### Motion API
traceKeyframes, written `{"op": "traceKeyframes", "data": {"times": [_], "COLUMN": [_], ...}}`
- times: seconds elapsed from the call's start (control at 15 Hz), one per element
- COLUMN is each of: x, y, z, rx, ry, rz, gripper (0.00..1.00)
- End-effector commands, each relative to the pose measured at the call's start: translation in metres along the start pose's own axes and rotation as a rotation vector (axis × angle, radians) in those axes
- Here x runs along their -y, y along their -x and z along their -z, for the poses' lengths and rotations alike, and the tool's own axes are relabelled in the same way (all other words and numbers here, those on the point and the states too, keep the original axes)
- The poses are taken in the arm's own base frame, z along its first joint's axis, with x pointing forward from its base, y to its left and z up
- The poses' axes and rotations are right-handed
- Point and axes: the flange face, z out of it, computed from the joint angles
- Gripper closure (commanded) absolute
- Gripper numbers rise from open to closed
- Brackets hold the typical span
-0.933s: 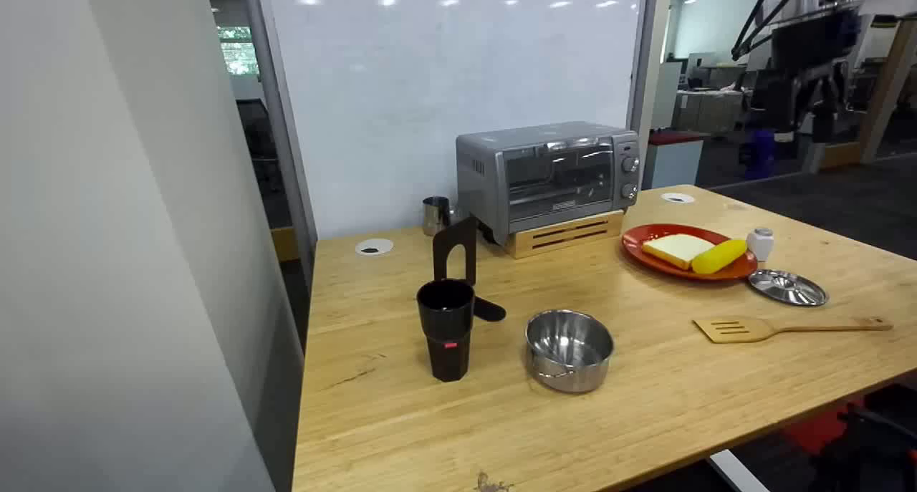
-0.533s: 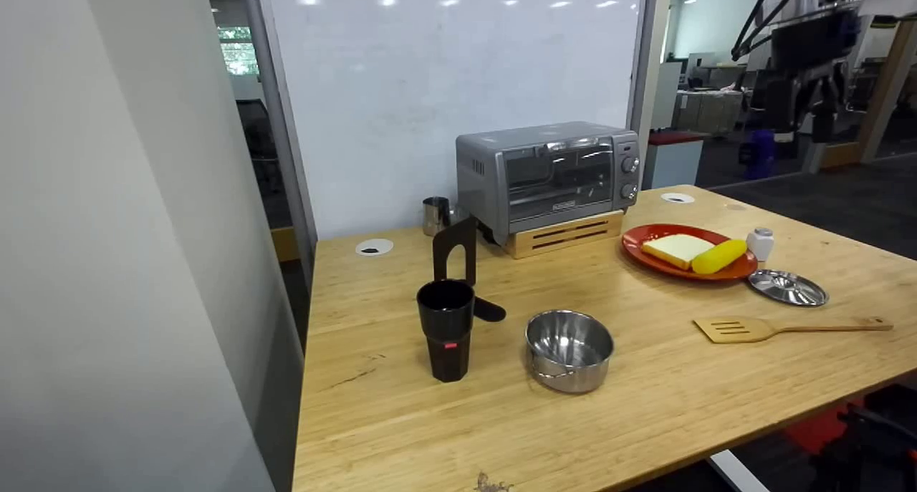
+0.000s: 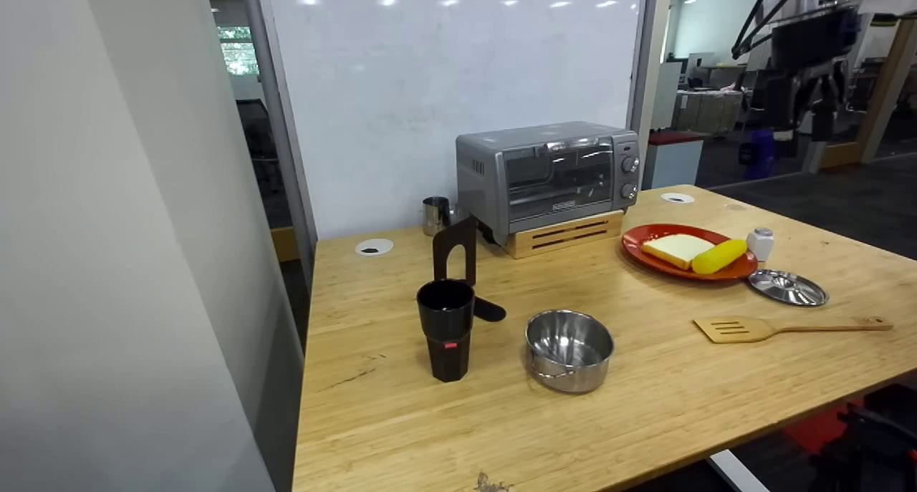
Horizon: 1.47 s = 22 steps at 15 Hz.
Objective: Twist the top knob of the microwave oven.
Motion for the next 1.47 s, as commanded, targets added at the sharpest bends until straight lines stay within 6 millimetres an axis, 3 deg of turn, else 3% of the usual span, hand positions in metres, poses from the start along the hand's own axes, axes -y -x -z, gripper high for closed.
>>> {"op": "traceKeyframes", "data": {"times": [0.0, 0.4, 0.47, 1.4], "x": [-0.013, -0.027, -0.021, -0.021], "y": [-0.012, -0.029, -0.016, -0.017], "z": [0.01, 0.028, 0.024, 0.026], "rx": [0.009, -0.009, -0.039, -0.042], "ry": [-0.014, -0.016, -0.009, -0.008], "rz": [-0.012, -0.035, -0.039, -0.04], "gripper": [0.0, 0.0, 0.0, 0.0]}}
